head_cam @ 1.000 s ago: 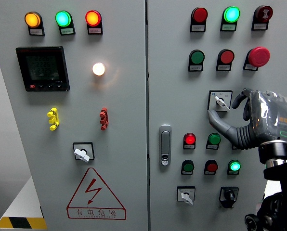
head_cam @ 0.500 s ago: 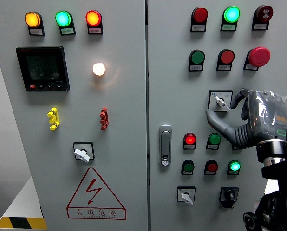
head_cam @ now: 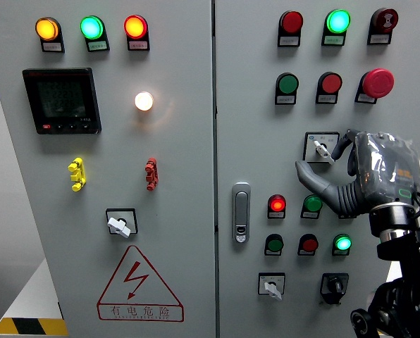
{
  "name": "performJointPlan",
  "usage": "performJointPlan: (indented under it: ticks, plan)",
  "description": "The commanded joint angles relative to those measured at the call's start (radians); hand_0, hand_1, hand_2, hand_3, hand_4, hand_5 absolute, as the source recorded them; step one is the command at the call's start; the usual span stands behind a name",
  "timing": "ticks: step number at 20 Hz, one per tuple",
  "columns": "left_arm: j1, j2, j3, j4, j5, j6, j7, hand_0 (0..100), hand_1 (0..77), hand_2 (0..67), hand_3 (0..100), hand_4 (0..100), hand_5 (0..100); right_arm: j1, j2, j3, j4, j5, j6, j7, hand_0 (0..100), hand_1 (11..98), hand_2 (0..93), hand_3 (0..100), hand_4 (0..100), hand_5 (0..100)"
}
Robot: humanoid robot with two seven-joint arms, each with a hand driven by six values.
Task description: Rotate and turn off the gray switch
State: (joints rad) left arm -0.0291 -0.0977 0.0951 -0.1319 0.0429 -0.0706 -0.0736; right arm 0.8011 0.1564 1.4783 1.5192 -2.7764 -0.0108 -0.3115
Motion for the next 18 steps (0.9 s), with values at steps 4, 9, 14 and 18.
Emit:
performJointPlan:
  ticks: [4, 9, 14, 18]
  plan:
    - [0.000, 0.001, -0.002, 0.000, 0.000, 0.000, 0.000, 88, 0.0, 13.3, 19, 8, 11, 0.010, 0.0001, -0.003, -0.010, 0.000, 0.000, 0.000, 0, 29.6, 68.7, 96, 100, 93]
    - [0.000, 0.001, 0.000, 0.000, 0.000, 0.000, 0.000, 88, 0.0, 13.3, 19, 8, 11, 0.018, 0.0001, -0.007, -0.013, 0.000, 0.000, -0.001, 0, 28.9, 69.5, 96, 100, 93]
    - [0.000, 0.000, 0.000, 0.000, 0.000, 0.000, 0.000, 88, 0.0, 13.3, 19, 8, 11, 0.018, 0.0001, -0.007, -0.013, 0.000, -0.001, -0.001, 0, 31.8, 70.4, 95, 100, 94]
    - [0.000, 0.001, 0.000, 0.000, 0.000, 0.000, 0.000, 88, 0.0, 13.3, 19, 8, 11, 0.018, 0.0001, -0.012, -0.013, 0.000, -0.001, -0.003, 16, 32.7, 70.5, 95, 100, 94]
